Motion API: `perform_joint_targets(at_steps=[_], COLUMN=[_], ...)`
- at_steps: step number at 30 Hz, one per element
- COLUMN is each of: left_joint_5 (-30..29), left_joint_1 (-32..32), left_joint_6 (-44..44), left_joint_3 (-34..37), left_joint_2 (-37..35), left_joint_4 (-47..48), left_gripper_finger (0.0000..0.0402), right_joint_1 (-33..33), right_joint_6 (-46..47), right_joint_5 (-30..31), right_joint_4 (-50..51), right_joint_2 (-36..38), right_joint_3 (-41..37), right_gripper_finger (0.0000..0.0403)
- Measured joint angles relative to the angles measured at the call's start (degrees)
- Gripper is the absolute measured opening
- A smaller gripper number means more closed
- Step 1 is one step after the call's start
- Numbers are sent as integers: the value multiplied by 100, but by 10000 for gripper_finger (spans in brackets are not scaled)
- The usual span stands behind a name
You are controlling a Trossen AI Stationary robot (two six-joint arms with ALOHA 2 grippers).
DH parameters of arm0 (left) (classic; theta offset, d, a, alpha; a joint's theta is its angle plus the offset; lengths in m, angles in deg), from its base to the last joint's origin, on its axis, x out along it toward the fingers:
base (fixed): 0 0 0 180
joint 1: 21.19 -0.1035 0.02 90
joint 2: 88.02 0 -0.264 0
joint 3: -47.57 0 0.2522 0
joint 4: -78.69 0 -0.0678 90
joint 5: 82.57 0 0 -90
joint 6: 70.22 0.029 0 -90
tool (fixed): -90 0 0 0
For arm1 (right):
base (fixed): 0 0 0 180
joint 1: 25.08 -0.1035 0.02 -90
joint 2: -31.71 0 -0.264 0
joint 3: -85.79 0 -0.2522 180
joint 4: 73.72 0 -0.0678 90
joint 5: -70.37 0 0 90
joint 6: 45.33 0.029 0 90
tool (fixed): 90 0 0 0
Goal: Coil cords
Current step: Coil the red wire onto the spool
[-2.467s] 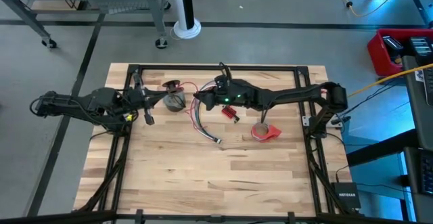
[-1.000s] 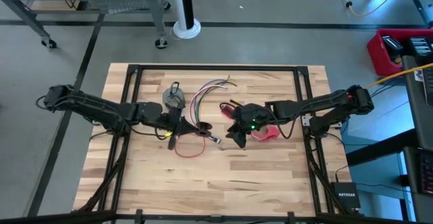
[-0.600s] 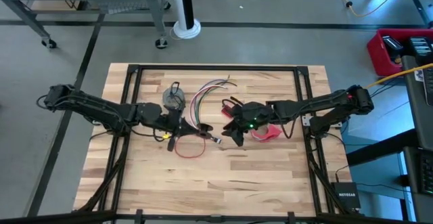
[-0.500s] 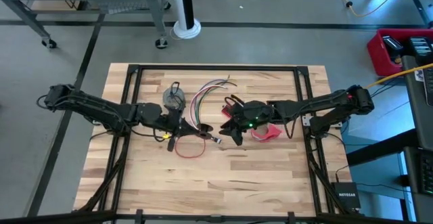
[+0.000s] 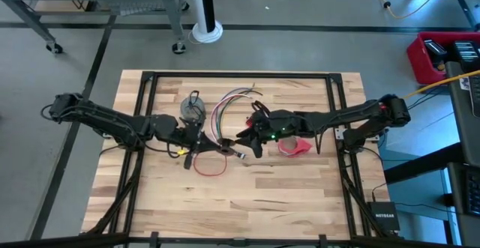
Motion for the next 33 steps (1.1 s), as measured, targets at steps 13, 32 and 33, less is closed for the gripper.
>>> perform_joint_targets(at_steps=[13, 32, 33], left_joint_5=[-199, -301, -302], left_joint_1=[-11, -330, -332], left_joint_6=[219, 36, 31], left_joint_3=[0, 0, 0], left_joint_2=[-21, -125, -125], left_joint_4=[203, 288, 288], left_gripper_finger=[0, 0, 0], right_joint_1=[6, 39, 39], right_joint_6=[4, -382, -303], right_joint_5=[-235, 1767, 1841], right_joint_4=[-36, 6027, 6082], right_joint_2=[-83, 2295, 2504], right_joint_3=[2, 1079, 951], right_gripper_finger=[154, 154, 154])
